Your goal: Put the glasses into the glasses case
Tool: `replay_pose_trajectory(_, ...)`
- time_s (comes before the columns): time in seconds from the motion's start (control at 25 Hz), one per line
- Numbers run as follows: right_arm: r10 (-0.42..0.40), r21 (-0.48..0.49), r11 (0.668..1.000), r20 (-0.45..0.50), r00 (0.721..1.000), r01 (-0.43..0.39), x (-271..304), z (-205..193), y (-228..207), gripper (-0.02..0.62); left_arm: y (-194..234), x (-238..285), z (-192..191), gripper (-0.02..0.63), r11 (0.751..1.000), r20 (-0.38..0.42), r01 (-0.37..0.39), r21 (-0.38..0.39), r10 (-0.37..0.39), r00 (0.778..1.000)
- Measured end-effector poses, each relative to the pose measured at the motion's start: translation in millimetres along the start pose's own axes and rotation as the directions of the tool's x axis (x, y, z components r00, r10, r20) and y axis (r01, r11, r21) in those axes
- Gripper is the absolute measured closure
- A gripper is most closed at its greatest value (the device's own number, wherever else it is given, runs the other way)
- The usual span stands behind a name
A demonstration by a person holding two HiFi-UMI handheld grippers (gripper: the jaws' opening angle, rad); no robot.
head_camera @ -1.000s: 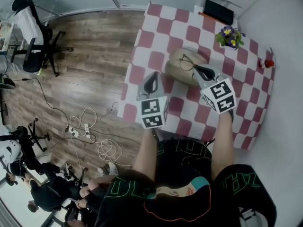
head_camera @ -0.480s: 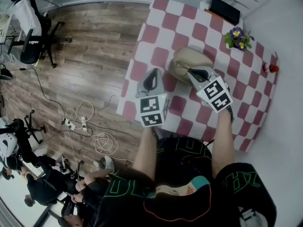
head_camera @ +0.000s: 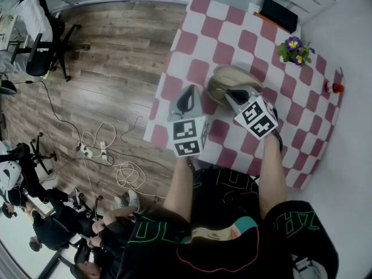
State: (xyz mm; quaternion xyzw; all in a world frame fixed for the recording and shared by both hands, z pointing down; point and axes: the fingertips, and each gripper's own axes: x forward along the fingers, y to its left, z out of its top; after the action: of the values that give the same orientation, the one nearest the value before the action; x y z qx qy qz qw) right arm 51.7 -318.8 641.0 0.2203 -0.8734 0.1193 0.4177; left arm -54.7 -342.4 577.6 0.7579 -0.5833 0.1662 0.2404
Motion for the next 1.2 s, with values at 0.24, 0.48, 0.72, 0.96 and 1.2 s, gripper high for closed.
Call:
replay_pose_trajectory(0.24,-0.049,-0.026,0.998,-0.023,0.999,0.048,2,0,-2,0.571,-2,1,-6,0.595,1.0,-0.005,-0.001,0.003,0.001,1.0)
replay_pose_trajectory(0.48,-0.113,-0.006,0.994,-0.003,0.994,0.113,-7,1,-13,0.485,-8,-3,-5,0.595,1.0,0.0,0.001,0.015,-0.001,1.0)
replay_pose_trajectory(0.72,-0.243,0.01,0.97,0.041,0.969,0.243,-30,10,-28,0.485,-19,-12,3,0.595,1.0,0.038,0.01,0.028,-0.011,0.999)
replay_pose_trajectory(0.96,-0.398,0.093,0.916,0.12,0.909,0.389,-67,26,-42,0.509,-31,-25,16,0.595,0.999,0.081,0.029,0.03,-0.031,0.996)
replay_pose_trajectory(1.2,-0.517,0.198,0.855,0.237,0.823,0.48,-121,42,-50,0.591,-51,-43,45,0.597,0.997,0.167,0.042,0.062,-0.052,0.985)
